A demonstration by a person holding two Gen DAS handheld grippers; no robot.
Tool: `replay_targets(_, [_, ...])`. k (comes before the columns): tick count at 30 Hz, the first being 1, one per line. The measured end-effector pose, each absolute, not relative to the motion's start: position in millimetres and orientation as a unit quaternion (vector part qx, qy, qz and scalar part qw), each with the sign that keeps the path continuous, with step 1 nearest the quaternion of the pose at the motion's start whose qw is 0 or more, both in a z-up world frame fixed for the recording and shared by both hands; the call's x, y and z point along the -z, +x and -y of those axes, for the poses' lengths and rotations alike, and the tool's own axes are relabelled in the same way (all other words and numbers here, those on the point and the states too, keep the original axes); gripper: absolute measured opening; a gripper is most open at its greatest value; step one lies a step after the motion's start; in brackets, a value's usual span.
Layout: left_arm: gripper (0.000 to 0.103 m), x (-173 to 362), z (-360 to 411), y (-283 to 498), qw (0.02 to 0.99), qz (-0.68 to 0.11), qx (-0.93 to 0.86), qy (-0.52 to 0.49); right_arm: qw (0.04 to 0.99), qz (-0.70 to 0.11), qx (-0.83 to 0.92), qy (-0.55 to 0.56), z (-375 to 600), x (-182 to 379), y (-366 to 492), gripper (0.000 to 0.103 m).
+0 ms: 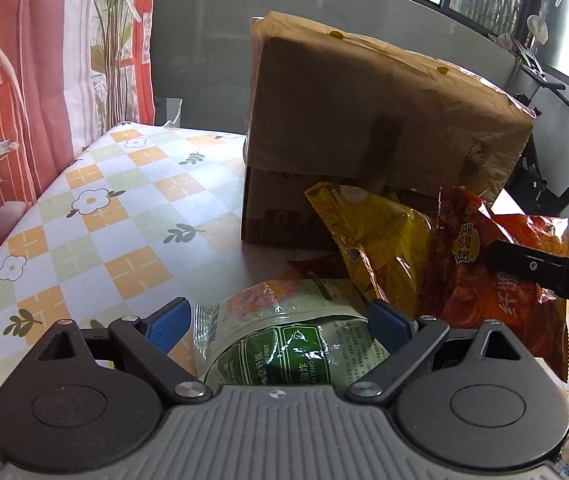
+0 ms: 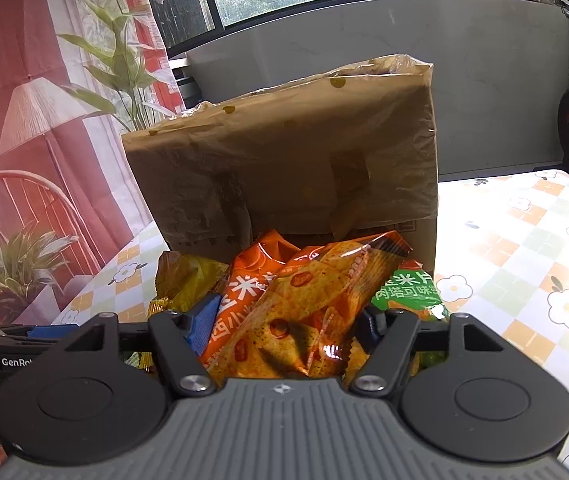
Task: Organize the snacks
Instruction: 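Grasp the green-and-white snack bag with left tool while right tool grasps the orange bag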
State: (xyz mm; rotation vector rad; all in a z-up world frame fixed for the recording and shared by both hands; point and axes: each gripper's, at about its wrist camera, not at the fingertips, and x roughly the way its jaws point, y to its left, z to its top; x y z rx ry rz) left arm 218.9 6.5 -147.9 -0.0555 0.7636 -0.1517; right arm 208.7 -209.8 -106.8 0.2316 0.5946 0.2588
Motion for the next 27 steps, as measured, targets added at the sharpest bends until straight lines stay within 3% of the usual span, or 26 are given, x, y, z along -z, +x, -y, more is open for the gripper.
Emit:
replay_targets(6, [0.103, 161, -11, 221, 0.914, -0.394, 0.09, -0.035, 0.942, -0.291, -0.12, 0.12, 212, 107, 209, 0.068])
replay_targets(12, [0.103, 182, -16, 224, 0.898, -0.426, 0.104, -0.05, 0.94, -0.291, -0.128, 0.126, 213, 109, 209, 0.068])
replay_targets(25, [0.103, 192, -19, 226, 0.901, -0.412, 0.115, -0.065, 0.938, -0.29, -0.132, 0.135, 216, 111, 206, 0.068])
replay_targets(27, [0.093, 188, -18, 222, 0.907, -0.397, 0.127, -0.055, 0.938, -0.289, -0.133, 0.134, 215, 110, 206, 0.068])
